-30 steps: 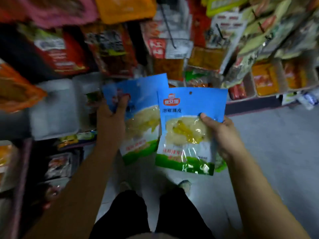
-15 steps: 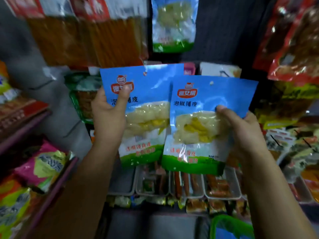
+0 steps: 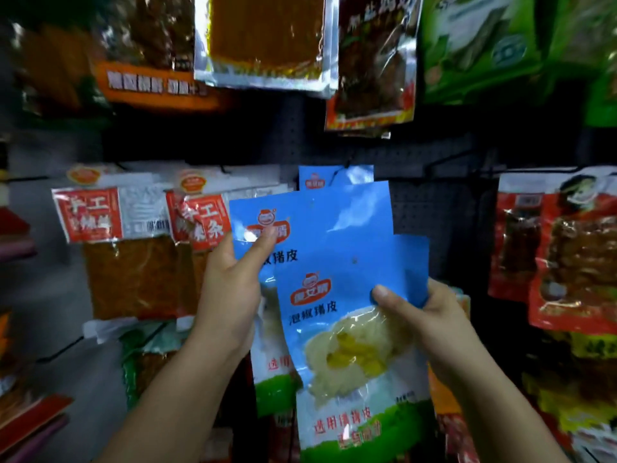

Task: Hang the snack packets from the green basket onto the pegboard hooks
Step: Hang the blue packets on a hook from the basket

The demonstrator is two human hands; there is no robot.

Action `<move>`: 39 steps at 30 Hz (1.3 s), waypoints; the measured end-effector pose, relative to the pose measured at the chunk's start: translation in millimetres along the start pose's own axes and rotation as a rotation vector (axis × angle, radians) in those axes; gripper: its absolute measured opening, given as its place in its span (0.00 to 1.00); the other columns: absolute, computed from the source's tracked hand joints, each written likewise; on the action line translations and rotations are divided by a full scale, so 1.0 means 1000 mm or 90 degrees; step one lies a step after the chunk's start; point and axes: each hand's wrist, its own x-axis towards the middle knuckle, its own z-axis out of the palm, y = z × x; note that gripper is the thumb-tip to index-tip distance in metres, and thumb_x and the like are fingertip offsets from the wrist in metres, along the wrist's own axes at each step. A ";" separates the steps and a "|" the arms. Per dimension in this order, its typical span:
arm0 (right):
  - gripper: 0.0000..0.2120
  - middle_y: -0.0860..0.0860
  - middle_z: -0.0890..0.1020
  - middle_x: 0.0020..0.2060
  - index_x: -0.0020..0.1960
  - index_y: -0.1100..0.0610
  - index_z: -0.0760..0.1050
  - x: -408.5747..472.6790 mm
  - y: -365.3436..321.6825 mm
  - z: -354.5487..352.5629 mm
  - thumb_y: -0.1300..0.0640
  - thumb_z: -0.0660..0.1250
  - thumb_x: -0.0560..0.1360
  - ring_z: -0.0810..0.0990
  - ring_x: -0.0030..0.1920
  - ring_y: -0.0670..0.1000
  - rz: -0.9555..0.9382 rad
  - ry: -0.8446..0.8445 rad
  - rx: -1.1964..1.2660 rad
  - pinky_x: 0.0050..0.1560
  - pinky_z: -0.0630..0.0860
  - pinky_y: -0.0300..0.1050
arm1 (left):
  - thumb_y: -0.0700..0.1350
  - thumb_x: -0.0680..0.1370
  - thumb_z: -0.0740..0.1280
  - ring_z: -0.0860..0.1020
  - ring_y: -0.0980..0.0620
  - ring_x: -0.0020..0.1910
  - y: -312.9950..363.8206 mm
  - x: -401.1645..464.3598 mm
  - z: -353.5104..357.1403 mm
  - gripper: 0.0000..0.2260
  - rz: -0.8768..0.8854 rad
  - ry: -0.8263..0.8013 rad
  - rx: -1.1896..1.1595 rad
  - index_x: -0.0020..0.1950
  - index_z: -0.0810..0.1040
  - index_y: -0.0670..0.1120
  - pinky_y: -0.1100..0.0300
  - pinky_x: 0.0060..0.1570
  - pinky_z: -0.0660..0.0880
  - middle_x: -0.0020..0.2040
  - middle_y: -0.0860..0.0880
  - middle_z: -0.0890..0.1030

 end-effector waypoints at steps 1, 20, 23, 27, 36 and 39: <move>0.09 0.48 0.87 0.41 0.45 0.46 0.83 0.009 -0.002 -0.002 0.48 0.73 0.65 0.85 0.41 0.48 -0.014 -0.001 -0.016 0.42 0.80 0.47 | 0.48 0.72 0.67 0.84 0.50 0.47 0.001 0.008 0.004 0.10 -0.004 -0.011 0.003 0.51 0.80 0.50 0.59 0.38 0.80 0.47 0.49 0.86; 0.04 0.48 0.86 0.37 0.43 0.46 0.81 0.089 0.012 -0.034 0.55 0.70 0.71 0.85 0.37 0.49 -0.098 0.094 0.007 0.36 0.77 0.44 | 0.45 0.72 0.73 0.76 0.57 0.26 -0.002 0.121 0.072 0.09 0.173 -0.031 0.291 0.33 0.81 0.55 0.61 0.29 0.77 0.26 0.53 0.79; 0.03 0.47 0.86 0.37 0.41 0.49 0.82 0.096 0.012 -0.036 0.56 0.70 0.72 0.84 0.36 0.47 -0.097 0.096 -0.001 0.35 0.77 0.42 | 0.45 0.72 0.73 0.78 0.54 0.28 -0.004 0.127 0.075 0.09 0.161 -0.017 0.310 0.33 0.81 0.55 0.58 0.30 0.78 0.28 0.52 0.80; 0.06 0.44 0.85 0.35 0.41 0.46 0.82 0.100 0.016 -0.035 0.57 0.70 0.72 0.83 0.35 0.42 -0.102 0.078 -0.009 0.31 0.75 0.34 | 0.45 0.72 0.73 0.80 0.52 0.30 -0.009 0.132 0.072 0.07 0.123 0.000 0.310 0.34 0.81 0.53 0.60 0.29 0.78 0.30 0.51 0.82; 0.02 0.47 0.86 0.36 0.42 0.51 0.82 0.103 0.028 -0.031 0.57 0.71 0.72 0.84 0.36 0.45 -0.052 0.090 0.020 0.36 0.75 0.41 | 0.45 0.72 0.73 0.82 0.41 0.36 -0.019 0.138 0.073 0.07 0.109 0.008 0.338 0.34 0.81 0.53 0.52 0.32 0.80 0.35 0.42 0.84; 0.01 0.45 0.85 0.35 0.43 0.53 0.81 0.105 0.033 -0.030 0.56 0.71 0.72 0.83 0.35 0.42 -0.039 0.091 0.007 0.34 0.74 0.36 | 0.44 0.73 0.72 0.82 0.39 0.38 -0.025 0.139 0.072 0.07 0.118 0.006 0.355 0.35 0.80 0.53 0.48 0.34 0.79 0.38 0.39 0.83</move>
